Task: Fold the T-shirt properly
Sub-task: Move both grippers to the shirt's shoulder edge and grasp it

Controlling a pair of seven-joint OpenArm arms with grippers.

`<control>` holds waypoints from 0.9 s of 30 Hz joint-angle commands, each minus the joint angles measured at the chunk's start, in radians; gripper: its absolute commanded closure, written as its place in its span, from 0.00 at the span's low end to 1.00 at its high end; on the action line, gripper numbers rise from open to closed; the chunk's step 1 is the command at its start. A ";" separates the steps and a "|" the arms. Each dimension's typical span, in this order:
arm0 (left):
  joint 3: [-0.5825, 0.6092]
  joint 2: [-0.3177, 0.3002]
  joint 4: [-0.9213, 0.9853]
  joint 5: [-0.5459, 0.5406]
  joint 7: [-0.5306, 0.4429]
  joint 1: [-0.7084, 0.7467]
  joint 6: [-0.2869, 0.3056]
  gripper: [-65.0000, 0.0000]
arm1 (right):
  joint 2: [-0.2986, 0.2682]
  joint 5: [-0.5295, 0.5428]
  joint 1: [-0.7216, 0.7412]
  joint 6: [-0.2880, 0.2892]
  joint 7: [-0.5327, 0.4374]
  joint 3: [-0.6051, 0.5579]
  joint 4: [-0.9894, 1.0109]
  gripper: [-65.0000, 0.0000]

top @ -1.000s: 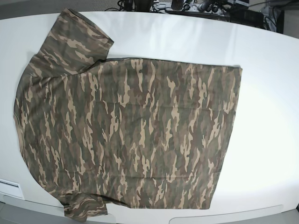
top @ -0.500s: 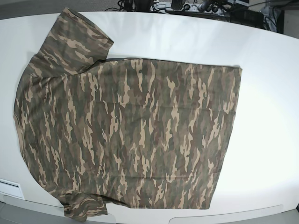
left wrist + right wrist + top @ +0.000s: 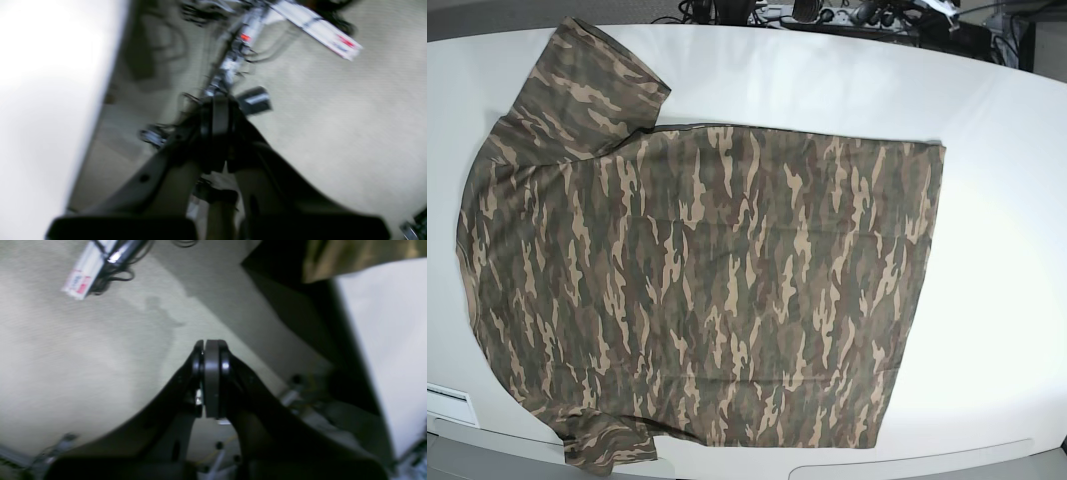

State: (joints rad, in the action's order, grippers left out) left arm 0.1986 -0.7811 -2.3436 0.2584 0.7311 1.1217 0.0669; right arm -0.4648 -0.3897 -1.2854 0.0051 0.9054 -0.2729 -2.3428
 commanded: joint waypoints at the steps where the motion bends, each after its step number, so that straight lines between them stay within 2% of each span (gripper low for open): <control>1: -0.028 -0.006 -0.013 0.003 -0.001 0.014 -0.001 1.00 | -0.004 -0.052 -0.019 -0.027 -0.003 -0.001 -0.013 1.00; 4: -0.118 -0.006 -0.013 0.011 -0.037 0.014 0.000 1.00 | -0.004 -0.161 -0.017 -0.048 -0.008 0.006 -0.013 1.00; 7: -0.221 -0.006 -0.013 0.042 -0.116 0.013 0.038 1.00 | -0.004 -0.266 -0.015 -0.083 -0.046 0.033 -0.013 1.00; 11: -0.328 -0.049 -0.013 0.042 -0.211 0.005 0.091 1.00 | -0.004 -0.280 0.040 -0.100 -0.068 0.117 -0.013 1.00; 14: -0.362 -0.092 -0.013 0.043 -0.309 -0.037 0.119 1.00 | -0.004 -0.229 0.109 -0.079 -0.122 0.188 -0.013 1.00; 17: -0.365 -0.141 -0.013 0.066 -0.438 -0.137 0.200 1.00 | -0.004 -0.103 0.195 0.003 -0.177 0.247 -0.013 1.00; 20: -0.365 -0.200 0.101 0.068 -0.579 -0.256 0.296 1.00 | -0.004 0.013 0.275 0.059 -0.199 0.276 -0.013 1.00; 25: -0.349 -0.342 0.315 0.073 -0.682 -0.420 0.425 1.00 | -0.003 0.062 0.304 0.074 -0.213 0.277 -0.013 1.00; 27: -0.332 -0.402 0.396 0.074 -0.765 -0.477 0.458 1.00 | -0.003 0.062 0.304 0.075 -0.214 0.277 -0.013 1.00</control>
State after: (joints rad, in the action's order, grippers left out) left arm -0.1257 -1.1618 -1.9354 0.3447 -0.0208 0.6483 0.5293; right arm -0.4599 -0.3141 -0.9745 0.0929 0.7063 -0.0025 -2.3421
